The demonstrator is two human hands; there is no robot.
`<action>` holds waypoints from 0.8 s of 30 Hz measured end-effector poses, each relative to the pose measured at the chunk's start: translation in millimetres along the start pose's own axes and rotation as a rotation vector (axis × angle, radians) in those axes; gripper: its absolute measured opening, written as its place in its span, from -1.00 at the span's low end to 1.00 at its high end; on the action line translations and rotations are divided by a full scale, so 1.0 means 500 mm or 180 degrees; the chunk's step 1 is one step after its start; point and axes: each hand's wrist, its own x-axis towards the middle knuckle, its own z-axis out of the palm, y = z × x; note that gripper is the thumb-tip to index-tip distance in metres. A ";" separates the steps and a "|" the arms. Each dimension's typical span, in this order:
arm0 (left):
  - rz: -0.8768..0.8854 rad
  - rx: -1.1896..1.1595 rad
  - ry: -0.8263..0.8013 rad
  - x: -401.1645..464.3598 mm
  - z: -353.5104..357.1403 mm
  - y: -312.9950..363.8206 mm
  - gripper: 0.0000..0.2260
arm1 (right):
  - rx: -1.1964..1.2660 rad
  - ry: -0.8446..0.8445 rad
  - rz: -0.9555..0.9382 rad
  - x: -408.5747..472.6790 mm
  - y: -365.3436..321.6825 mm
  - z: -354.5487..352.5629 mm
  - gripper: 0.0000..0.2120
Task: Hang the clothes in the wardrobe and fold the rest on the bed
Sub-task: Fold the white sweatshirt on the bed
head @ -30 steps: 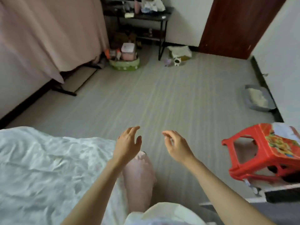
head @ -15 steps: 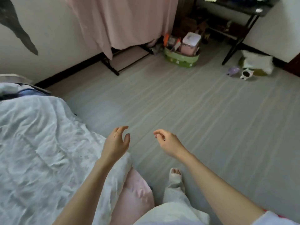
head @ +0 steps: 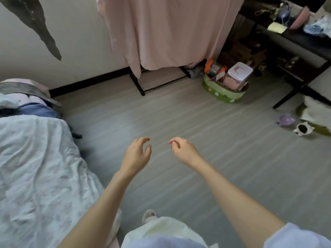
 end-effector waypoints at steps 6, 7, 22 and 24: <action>-0.0427 -0.0127 0.0417 0.176 -0.120 -0.097 -0.72 | -0.0066 -0.0453 -0.0548 0.226 -0.166 0.031 -0.74; -0.0442 -0.0135 0.0477 0.208 -0.141 -0.111 -0.72 | -0.0125 -0.0496 -0.0597 0.263 -0.195 0.034 -0.73; -0.1825 -0.0383 0.1730 0.501 -0.539 -0.433 -0.73 | -0.0777 -0.1666 -0.1750 0.754 -0.696 0.287 -0.71; -0.2148 -0.0400 0.1946 0.524 -0.582 -0.492 -0.72 | -0.0904 -0.1894 -0.1942 0.821 -0.767 0.349 -0.70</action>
